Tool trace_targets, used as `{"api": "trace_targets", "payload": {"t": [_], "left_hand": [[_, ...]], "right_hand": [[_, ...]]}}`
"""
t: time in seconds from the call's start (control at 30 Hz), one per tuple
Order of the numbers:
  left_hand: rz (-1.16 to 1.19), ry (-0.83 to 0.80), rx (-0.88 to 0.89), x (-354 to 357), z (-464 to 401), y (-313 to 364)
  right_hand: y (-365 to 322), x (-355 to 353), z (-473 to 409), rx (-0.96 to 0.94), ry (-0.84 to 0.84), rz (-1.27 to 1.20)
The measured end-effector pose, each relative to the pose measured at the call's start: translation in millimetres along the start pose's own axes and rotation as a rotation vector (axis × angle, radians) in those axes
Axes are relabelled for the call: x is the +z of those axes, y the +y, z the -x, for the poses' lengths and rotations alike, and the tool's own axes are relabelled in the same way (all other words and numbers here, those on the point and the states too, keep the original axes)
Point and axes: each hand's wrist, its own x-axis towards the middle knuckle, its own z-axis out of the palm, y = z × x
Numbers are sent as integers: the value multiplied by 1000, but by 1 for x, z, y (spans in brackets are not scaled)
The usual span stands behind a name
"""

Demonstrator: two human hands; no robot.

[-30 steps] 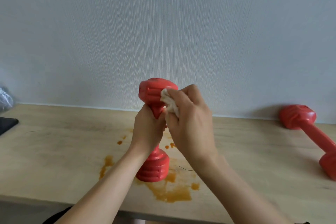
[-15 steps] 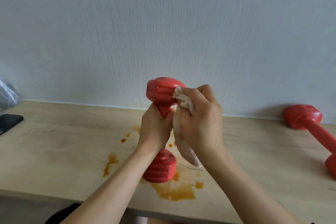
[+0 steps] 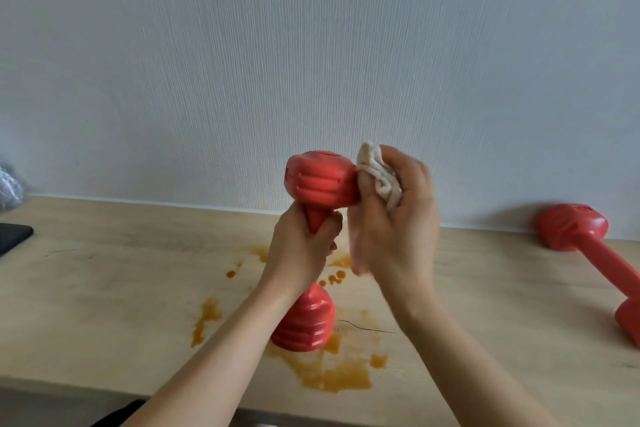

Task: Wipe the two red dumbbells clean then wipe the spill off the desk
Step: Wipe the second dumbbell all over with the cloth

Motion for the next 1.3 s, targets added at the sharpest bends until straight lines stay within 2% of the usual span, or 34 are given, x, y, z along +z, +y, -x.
{"api": "trace_targets", "payload": {"t": [0.07, 0.13, 0.23, 0.3, 0.4, 0.47, 0.6, 0.73, 0.83, 1.0, 1.07, 1.13, 1.3], "left_hand": [[2, 26, 30, 0, 0, 2], [-58, 8, 44, 0, 1, 2], [-120, -58, 41, 1, 2, -1], [-77, -107, 60, 1, 4, -1], [-30, -164, 75, 0, 6, 4], [-20, -154, 39, -2, 6, 5], [-50, -86, -8, -3, 3, 7], [3, -53, -22, -4, 3, 7], [-23, -148, 26, -3, 6, 10], [58, -418, 103, -4, 5, 5], [122, -484, 103, -6, 4, 3], [147, -452, 104, -9, 4, 3], [-132, -116, 110, -7, 11, -1]], "right_hand": [[-2, 9, 10, -142, -128, -5], [3, 11, 9, -125, -230, -49], [9, -1, -8, 120, -286, -248], [13, -9, -18, 304, -334, -424], [15, -15, -25, 466, -371, -585], [10, -15, -23, 416, -392, -481], [-1, -12, -7, 156, -353, -169], [-6, -6, -2, 59, -375, -151], [2, -9, -17, 175, -341, -254], [18, -23, -30, 536, -394, -590], [18, -25, -30, 572, -416, -639], [15, -26, -30, 530, -401, -631], [4, -18, -14, 326, -286, -383]]}}
